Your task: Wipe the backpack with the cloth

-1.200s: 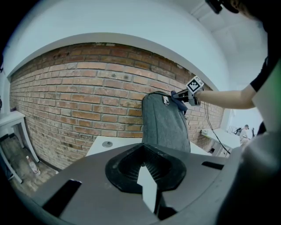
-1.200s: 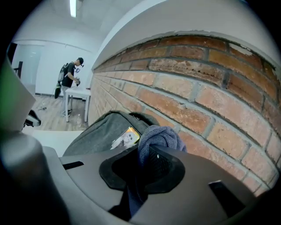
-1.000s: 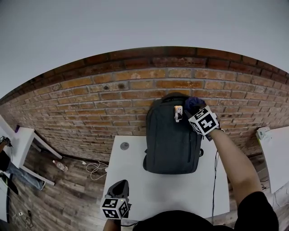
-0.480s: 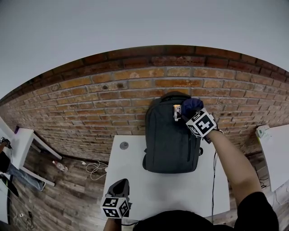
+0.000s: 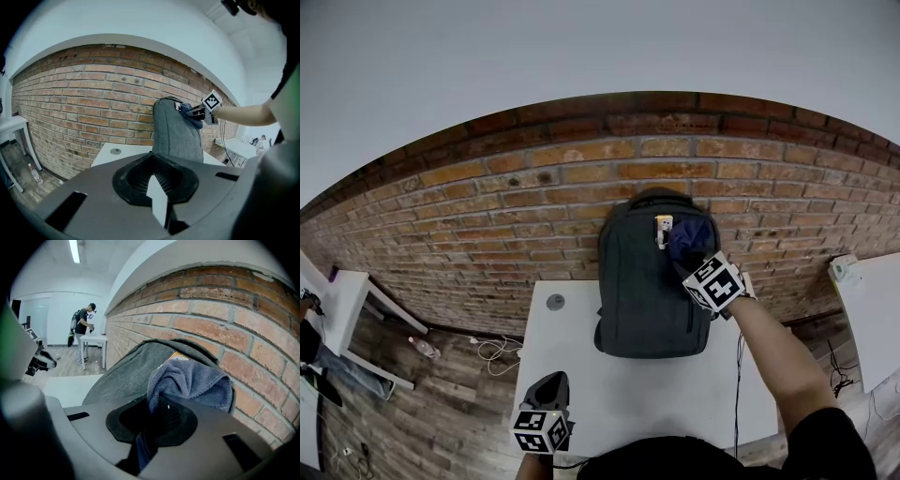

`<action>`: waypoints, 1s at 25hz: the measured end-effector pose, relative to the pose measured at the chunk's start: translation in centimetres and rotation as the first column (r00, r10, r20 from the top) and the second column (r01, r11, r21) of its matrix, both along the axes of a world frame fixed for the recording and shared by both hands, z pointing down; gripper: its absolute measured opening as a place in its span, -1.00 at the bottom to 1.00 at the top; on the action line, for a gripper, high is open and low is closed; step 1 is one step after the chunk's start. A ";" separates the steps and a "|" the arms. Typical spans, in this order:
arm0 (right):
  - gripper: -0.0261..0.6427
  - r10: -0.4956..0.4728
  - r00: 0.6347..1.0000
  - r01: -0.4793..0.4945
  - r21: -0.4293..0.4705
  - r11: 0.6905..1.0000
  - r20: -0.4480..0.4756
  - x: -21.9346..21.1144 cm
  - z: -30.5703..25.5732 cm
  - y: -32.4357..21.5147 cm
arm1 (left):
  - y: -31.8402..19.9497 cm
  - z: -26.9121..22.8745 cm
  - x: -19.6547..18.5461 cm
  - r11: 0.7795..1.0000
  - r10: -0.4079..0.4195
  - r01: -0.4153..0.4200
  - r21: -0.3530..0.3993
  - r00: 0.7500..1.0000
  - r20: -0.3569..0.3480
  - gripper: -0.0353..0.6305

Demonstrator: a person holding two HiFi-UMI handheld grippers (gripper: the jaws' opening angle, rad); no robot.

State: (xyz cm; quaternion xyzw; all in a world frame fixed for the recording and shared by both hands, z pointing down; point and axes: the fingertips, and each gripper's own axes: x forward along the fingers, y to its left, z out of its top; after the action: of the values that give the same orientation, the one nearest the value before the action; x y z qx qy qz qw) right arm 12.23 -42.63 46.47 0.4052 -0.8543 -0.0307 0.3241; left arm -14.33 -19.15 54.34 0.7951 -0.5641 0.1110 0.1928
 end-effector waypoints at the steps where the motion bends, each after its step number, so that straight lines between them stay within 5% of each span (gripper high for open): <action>1: -0.80 -0.003 1.000 0.003 -0.001 1.000 0.004 0.0 0.4 0.4 | 0.0 0.0 0.0 1.000 0.001 -0.001 -0.001 1.000 0.000 -0.90; 15: -0.80 -0.009 0.991 0.009 -0.005 1.000 0.134 0.7 4.6 5.9 | -0.4 0.2 0.8 1.000 0.021 -0.021 -0.010 1.000 0.004 -0.90; 25: -0.80 0.015 0.982 0.006 -0.107 0.994 0.187 1.6 8.4 10.2 | -0.3 0.2 0.9 1.000 0.025 -0.025 -0.011 1.000 0.010 -0.90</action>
State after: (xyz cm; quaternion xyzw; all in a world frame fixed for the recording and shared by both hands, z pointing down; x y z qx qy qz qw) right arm 13.81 -32.44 54.84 0.3902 -0.8805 0.0543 0.2638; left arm -13.41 -19.47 54.55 0.8006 -0.5545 0.1205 0.1926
